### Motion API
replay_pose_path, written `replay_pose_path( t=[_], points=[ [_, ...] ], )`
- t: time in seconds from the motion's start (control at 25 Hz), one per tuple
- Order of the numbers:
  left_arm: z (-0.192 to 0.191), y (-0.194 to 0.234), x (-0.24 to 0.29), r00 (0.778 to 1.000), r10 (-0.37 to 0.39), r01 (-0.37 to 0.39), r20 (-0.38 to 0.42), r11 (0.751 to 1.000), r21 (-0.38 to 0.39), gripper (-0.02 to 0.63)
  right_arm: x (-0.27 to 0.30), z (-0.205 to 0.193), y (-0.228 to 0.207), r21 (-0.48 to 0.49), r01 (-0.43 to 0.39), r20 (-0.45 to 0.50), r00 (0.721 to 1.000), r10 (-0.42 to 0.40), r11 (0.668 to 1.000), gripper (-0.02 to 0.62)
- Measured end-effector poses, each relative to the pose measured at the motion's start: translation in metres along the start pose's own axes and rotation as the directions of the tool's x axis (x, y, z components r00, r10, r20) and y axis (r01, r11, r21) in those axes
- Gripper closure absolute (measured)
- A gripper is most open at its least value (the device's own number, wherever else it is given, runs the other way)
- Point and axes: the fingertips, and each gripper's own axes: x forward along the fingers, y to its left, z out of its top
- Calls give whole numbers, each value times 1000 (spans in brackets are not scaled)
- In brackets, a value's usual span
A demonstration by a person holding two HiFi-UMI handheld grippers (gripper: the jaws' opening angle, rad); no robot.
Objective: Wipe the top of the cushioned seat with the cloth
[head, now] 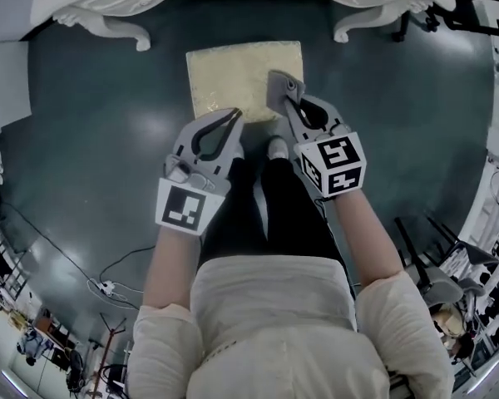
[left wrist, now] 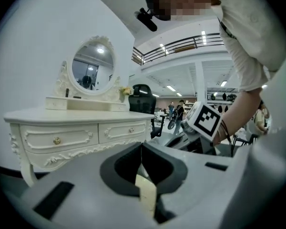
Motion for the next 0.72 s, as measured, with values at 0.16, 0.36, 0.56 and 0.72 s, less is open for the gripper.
replay_pose_path(
  t=[0.16,0.36,0.56,0.72],
  points=[
    [39,22,-21,999,38,-38,33,999,19,603,-16,47,19,-4,0,66,998,0,1000,569],
    [99,41,-45,991,82,-87,104,995,44,603,-44,111,42,-37,-9,154,988,14,999,569],
    [148,47,-65,983,97,-109,155,992,70,603,-83,171,56,-50,-18,276,961,31,999,569],
    [179,47,-73,979,101,-120,174,987,102,603,-112,208,55,-37,-7,351,936,19,999,569]
  ],
)
